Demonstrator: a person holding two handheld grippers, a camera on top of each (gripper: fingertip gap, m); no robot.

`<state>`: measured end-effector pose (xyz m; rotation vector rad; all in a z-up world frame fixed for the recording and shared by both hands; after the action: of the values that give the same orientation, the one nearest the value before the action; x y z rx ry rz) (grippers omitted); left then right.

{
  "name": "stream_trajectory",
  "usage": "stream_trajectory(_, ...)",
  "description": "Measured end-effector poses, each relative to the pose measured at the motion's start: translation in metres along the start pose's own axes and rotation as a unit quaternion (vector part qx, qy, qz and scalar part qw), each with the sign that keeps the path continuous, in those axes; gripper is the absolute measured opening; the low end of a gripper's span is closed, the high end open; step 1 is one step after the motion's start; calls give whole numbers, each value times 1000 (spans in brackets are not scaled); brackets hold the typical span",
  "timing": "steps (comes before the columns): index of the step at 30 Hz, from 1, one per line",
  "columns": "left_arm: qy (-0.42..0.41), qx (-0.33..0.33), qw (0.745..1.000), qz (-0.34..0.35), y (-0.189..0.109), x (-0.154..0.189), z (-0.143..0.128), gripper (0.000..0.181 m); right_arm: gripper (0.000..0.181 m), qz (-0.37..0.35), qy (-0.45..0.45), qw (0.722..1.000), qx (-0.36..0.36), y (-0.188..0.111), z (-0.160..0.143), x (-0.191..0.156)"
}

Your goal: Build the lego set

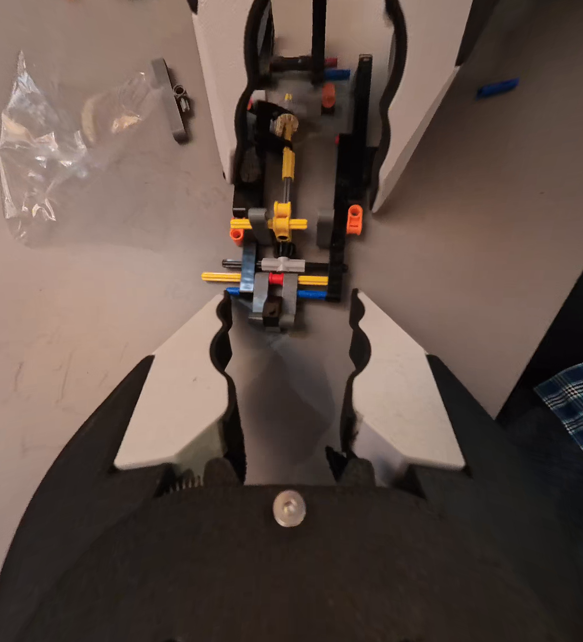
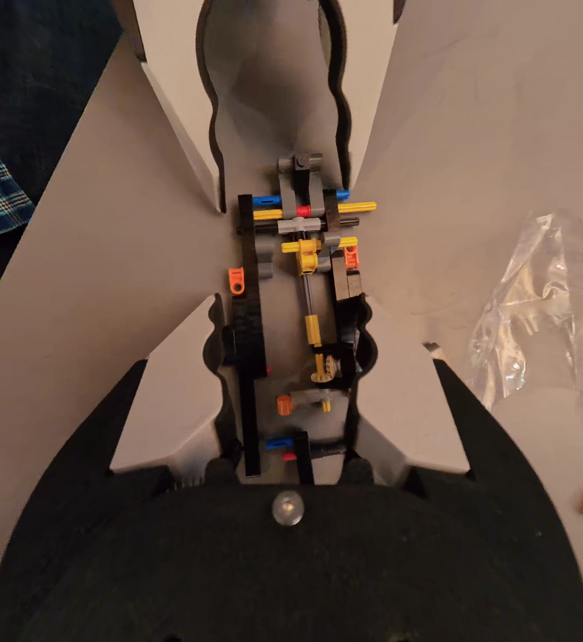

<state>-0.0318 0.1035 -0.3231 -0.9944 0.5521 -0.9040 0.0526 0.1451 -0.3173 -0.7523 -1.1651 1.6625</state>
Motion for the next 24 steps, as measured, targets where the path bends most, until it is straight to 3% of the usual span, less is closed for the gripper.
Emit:
stream_trajectory(1, 2, -1, 1000, 2, 1, -1, 0, 63, 75, -2, -2, 1000, -2, 0, 0, 1)
stream_trajectory(24, -3, 6, 1000, 5, 4, 3, 2, 53, 71, 23, -8, 1000, -2, 7, 0, 6)
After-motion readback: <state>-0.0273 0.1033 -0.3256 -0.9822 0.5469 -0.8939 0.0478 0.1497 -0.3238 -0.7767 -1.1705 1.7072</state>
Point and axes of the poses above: each gripper's, where its closed fingertips meet, y out along the fingers, z out of its top, x = y × z across the jaws, the point moved 4 cm from there along -y, back along the fingers, and after that the axes turned 13 degrees about -x, right-handed, at the moved point
